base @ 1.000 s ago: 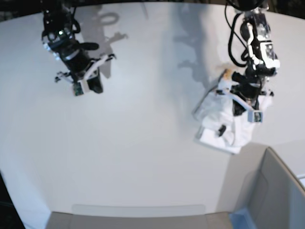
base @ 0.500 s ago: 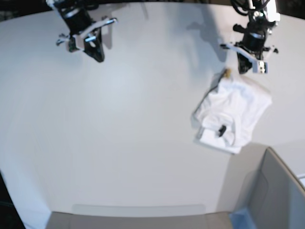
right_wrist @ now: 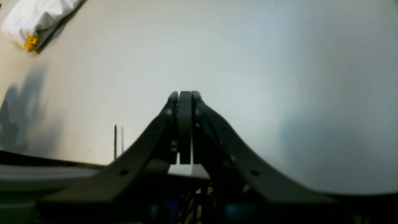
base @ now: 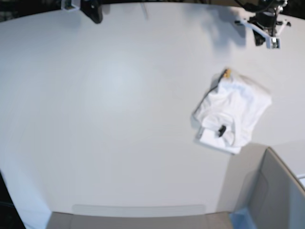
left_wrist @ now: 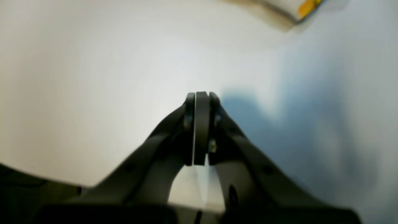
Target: Layout the t-shirt on the table in an organized manner, then fold the t-shirt properly
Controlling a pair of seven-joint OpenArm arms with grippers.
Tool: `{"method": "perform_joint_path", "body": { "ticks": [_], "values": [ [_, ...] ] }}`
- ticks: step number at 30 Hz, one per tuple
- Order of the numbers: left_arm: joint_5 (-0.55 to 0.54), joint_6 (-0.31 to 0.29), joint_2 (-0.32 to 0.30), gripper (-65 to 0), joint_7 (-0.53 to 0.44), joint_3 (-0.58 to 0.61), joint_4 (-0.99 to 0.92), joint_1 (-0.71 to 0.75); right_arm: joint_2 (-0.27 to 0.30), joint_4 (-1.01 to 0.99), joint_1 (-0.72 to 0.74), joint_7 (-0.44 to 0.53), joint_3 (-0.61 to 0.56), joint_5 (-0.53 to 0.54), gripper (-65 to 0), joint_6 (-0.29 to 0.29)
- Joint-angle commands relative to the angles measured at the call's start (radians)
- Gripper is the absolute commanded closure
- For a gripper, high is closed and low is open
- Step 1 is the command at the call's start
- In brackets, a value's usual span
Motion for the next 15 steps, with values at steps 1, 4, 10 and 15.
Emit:
{"method": "perform_joint_path", "body": {
  "ticks": [1,4,10,15],
  "values": [
    [0.000,0.002,-0.008,0.0,-0.018,-0.012,0.018,0.034,0.003,0.011,-0.042,0.026,-0.003,-0.003,0.0,0.012],
    [0.000,0.002,-0.002,0.0,-0.018,-0.012,0.018,0.100,0.005,0.011,-0.092,0.026,-0.005,-0.003,0.0,0.012],
    [0.000,0.002,0.109,0.0,-0.018,-0.038,0.018,0.195,0.028,-0.051,-0.122,0.026,-0.014,-0.003,0.0,-0.025],
    [0.000,0.002,0.156,0.0,-0.018,-0.041,0.018,0.242,0.161,-0.143,-0.122,0.035,-0.091,-0.001,0.0,-0.028]
  ]
}}
